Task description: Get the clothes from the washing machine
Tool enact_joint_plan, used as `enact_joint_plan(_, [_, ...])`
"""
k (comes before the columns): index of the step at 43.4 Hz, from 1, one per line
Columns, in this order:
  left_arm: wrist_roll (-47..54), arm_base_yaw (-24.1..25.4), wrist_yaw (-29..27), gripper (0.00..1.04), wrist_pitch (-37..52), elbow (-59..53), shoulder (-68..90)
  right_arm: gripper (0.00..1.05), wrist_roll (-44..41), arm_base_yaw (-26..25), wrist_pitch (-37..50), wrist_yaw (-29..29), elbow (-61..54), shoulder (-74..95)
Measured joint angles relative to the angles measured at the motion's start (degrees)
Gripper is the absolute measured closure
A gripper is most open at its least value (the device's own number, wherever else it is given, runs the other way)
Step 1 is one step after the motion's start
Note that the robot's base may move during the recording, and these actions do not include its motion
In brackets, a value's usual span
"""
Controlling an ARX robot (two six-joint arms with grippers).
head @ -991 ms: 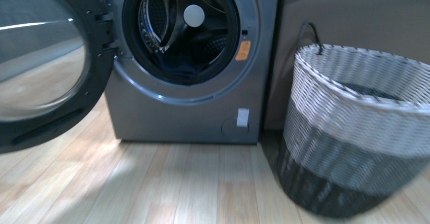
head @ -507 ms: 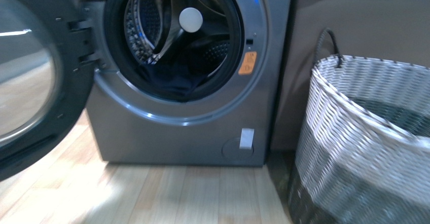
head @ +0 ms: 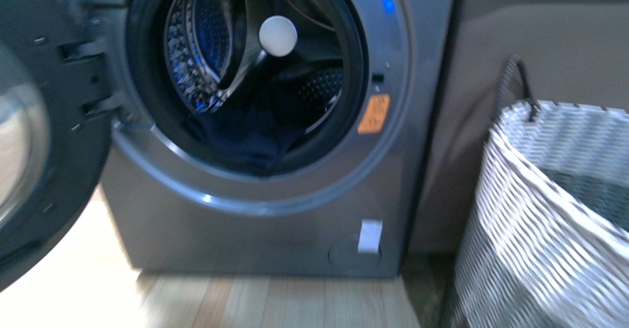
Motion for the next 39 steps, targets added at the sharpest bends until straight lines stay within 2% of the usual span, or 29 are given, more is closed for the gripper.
enact_joint_plan(39, [0.0, 0.0, 0.0, 0.06, 0.0, -0.02, 0.02, 0.08, 0.0, 0.0, 0.0, 0.09, 0.0, 0.0])
